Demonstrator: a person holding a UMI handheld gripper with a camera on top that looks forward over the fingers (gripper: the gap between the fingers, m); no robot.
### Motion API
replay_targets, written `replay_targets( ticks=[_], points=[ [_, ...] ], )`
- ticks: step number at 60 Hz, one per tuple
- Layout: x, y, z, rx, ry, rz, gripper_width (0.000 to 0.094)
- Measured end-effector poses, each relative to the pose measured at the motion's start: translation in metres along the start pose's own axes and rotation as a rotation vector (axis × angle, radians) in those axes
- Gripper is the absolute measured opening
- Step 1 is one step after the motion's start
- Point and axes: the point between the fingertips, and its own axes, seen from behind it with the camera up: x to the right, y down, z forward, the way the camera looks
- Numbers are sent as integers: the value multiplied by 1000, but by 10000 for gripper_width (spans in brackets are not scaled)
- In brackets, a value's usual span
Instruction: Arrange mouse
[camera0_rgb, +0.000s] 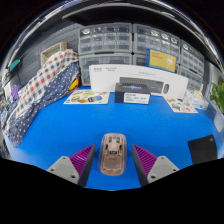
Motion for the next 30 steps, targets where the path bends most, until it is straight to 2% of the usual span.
replay_targets(
  ticks=[11, 15, 21, 23, 24, 30],
  points=[
    [11, -6, 9, -6, 42, 38, 479],
    [12, -5, 8, -6, 34, 38, 444],
    [13, -4, 8, -31, 11, 13, 339],
    [13, -3, 8, -36, -2, -2, 340],
    [13, -4, 8, -34, -7, -4, 307],
    [10, -3, 3, -56, -66, 3, 304]
  ],
)
